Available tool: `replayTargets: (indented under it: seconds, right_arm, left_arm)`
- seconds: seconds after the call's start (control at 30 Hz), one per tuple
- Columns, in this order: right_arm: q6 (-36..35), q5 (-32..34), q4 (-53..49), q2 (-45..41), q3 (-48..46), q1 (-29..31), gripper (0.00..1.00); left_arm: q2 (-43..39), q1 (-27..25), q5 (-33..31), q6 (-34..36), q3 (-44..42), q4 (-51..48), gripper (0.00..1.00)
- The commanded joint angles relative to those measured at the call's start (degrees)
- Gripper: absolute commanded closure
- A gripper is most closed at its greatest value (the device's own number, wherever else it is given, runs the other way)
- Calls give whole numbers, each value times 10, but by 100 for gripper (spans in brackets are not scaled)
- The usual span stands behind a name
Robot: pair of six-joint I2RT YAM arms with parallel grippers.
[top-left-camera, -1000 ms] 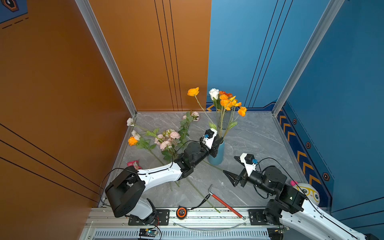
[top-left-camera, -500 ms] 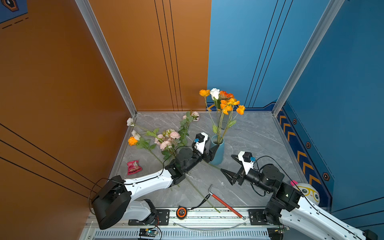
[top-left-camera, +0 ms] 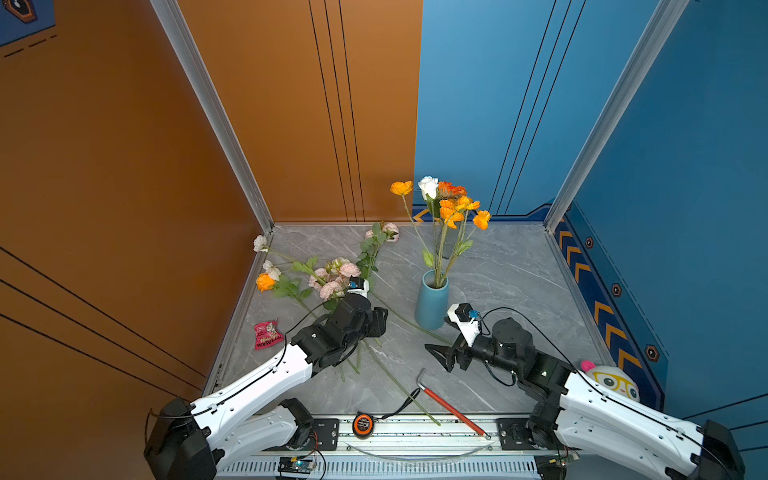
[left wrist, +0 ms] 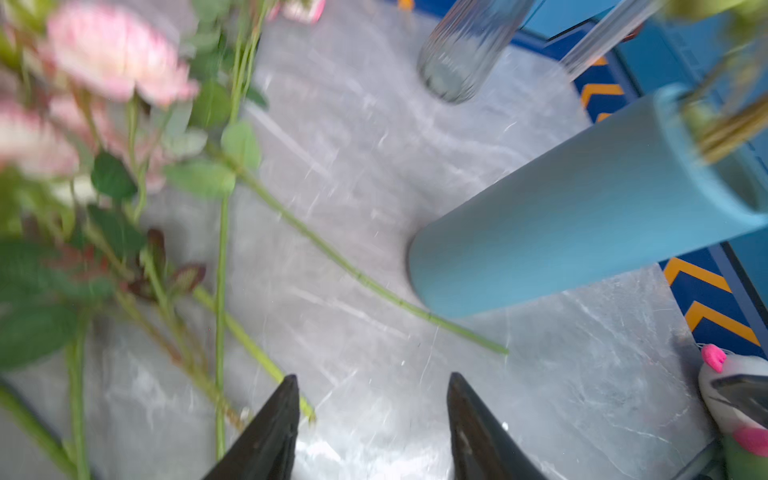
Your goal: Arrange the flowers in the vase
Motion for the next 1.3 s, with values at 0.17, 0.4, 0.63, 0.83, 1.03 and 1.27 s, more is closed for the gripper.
replayTargets:
  seconds: [0.17, 0.4, 0.63, 0.83, 1.03, 1.27]
  right_arm:
    - [21, -37, 94, 91, 27, 43, 0]
    - [15, -29, 86, 92, 29, 44, 0]
    - [15, -25, 90, 92, 26, 44, 0]
    - [16, -29, 90, 99, 31, 44, 0]
    - [16, -32, 102, 110, 34, 44, 0]
    - [23, -41, 100, 124, 51, 44, 0]
  left_arm:
    - [-57, 42, 129, -191, -153, 28, 46]
    - [-52, 51, 141, -217, -201, 143, 49]
    - [-47, 43, 114, -234, -208, 140, 51]
    - [-10, 46, 85, -257, -232, 204, 52]
    - [67, 58, 76, -256, -218, 273, 55]
    - [129, 43, 39, -259, -200, 332, 90]
